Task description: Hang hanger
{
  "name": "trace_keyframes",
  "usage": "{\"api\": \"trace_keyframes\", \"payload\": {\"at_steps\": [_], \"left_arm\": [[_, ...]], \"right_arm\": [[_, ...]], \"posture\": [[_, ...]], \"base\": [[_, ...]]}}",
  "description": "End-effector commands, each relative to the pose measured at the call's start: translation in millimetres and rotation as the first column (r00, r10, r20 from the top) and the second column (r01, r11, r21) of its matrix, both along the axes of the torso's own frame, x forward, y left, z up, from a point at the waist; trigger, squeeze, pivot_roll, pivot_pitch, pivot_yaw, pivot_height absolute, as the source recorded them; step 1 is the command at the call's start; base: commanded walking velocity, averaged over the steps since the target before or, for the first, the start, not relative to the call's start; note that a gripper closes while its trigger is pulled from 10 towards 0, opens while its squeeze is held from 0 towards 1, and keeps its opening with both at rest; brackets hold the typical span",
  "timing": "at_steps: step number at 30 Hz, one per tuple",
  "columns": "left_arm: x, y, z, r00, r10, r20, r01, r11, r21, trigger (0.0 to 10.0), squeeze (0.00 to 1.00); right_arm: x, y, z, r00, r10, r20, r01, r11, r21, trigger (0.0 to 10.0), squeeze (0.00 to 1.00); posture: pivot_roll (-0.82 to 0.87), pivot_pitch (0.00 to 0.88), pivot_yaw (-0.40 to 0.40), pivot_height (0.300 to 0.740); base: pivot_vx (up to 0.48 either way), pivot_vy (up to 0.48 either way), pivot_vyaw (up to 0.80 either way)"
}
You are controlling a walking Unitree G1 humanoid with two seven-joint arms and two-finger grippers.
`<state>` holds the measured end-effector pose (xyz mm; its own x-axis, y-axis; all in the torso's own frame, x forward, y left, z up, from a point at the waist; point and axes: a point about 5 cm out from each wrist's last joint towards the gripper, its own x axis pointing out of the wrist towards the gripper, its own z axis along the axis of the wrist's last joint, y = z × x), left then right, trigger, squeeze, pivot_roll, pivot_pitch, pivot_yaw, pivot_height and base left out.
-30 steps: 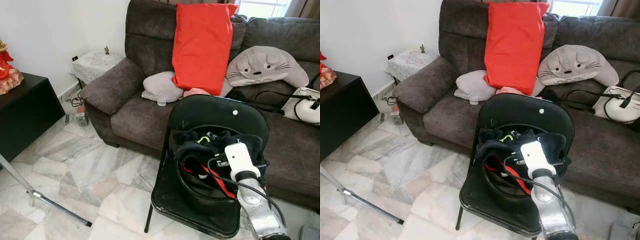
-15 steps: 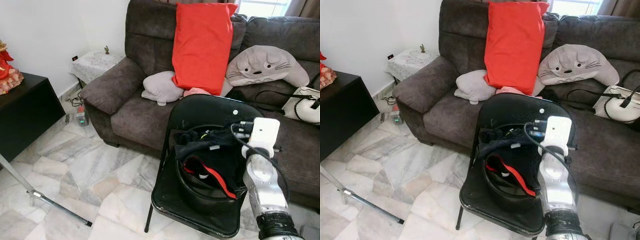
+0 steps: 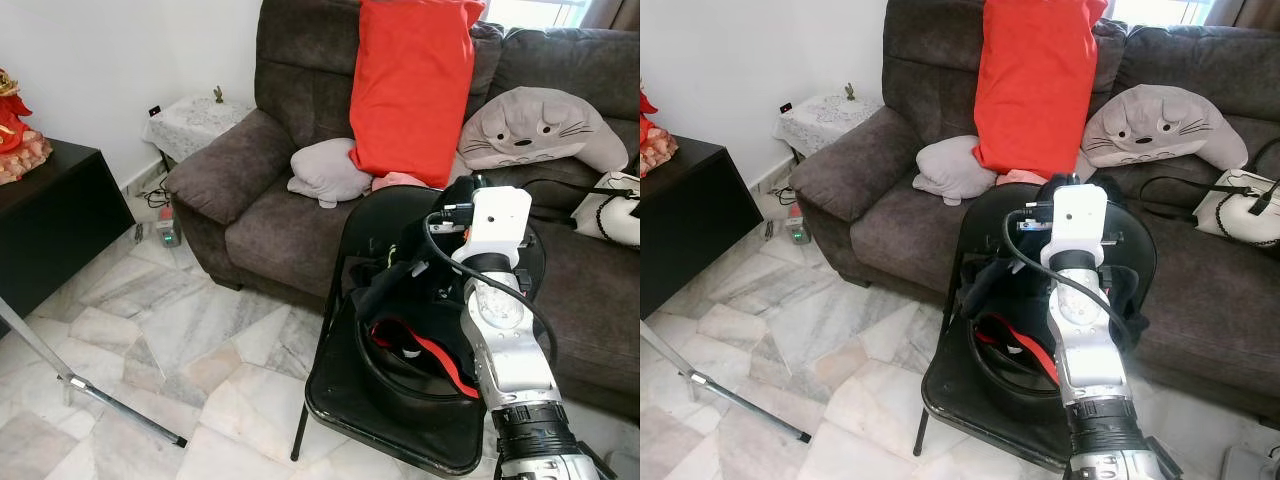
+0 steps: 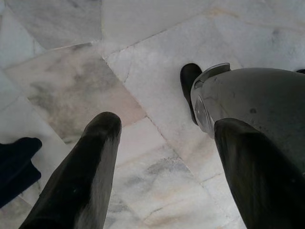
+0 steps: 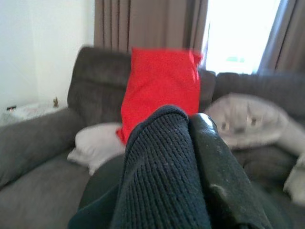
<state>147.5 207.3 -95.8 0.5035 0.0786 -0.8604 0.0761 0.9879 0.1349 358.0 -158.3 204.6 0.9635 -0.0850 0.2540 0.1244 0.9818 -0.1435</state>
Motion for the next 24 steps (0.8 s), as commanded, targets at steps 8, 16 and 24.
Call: {"api": "trace_keyframes", "payload": {"at_steps": [8, 16, 24], "left_arm": [[-13.1, 4.3, -4.4, 0.988, 0.155, -0.028, -0.155, 0.987, -0.033, 10.0, 0.00], [-17.9, 4.5, -6.2, 0.958, 0.285, -0.030, -0.287, 0.956, -0.067, 10.0, 0.00], [-18.6, 4.5, -6.4, 0.958, 0.285, -0.033, -0.287, 0.955, -0.071, 10.0, 0.00]], "right_arm": [[-5.7, 3.6, -17.1, 0.996, -0.021, -0.090, 0.025, 0.999, 0.041, 10.0, 0.00], [-10.6, 2.3, -13.1, 0.998, -0.032, -0.051, 0.034, 0.999, 0.024, 10.0, 0.00], [-10.4, 4.1, -13.5, 0.998, -0.027, -0.049, 0.027, 1.000, 0.002, 10.0, 0.00]], "posture": [[-0.01, 0.062, 0.047, 0.740], [0.00, 0.052, 0.048, 0.740], [0.00, 0.039, 0.049, 0.740]], "base": [[0.000, 0.000, 0.00], [0.000, 0.000, 0.35], [0.000, 0.000, 0.79]]}}
